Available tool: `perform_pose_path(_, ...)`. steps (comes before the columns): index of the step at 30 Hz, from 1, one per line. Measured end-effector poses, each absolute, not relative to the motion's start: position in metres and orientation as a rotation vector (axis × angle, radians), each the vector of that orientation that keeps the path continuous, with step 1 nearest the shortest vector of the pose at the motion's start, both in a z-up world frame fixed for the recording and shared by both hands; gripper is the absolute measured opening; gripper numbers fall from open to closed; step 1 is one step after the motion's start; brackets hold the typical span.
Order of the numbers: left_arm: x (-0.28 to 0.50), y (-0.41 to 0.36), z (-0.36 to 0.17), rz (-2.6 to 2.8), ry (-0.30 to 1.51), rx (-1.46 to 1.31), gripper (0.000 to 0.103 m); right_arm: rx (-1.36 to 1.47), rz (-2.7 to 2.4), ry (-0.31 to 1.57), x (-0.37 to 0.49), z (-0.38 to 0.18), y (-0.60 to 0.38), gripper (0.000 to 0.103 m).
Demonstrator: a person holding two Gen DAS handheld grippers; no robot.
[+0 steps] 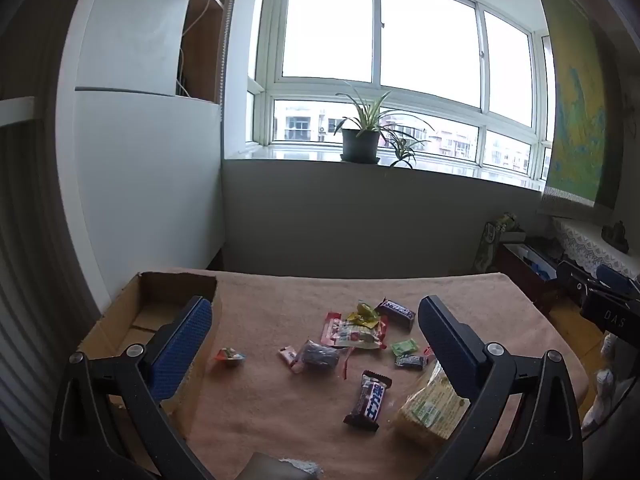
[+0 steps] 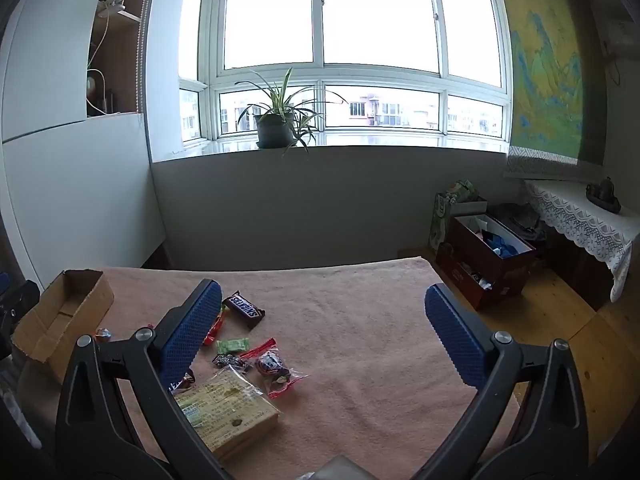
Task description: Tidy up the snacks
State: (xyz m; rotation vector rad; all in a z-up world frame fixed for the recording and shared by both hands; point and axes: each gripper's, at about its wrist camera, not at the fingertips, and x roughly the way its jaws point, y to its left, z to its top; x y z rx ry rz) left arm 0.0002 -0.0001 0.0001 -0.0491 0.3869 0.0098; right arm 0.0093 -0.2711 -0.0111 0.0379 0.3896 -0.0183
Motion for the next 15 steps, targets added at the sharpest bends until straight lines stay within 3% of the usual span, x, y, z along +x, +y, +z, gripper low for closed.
perform_pose_path(15, -0.0014, 0.0049, -0.003, 0.011, 0.388, -0.075, 0.102, 0.0, -0.039, 0.373, 0.0067, -0.0079, -0.2678, 0.103)
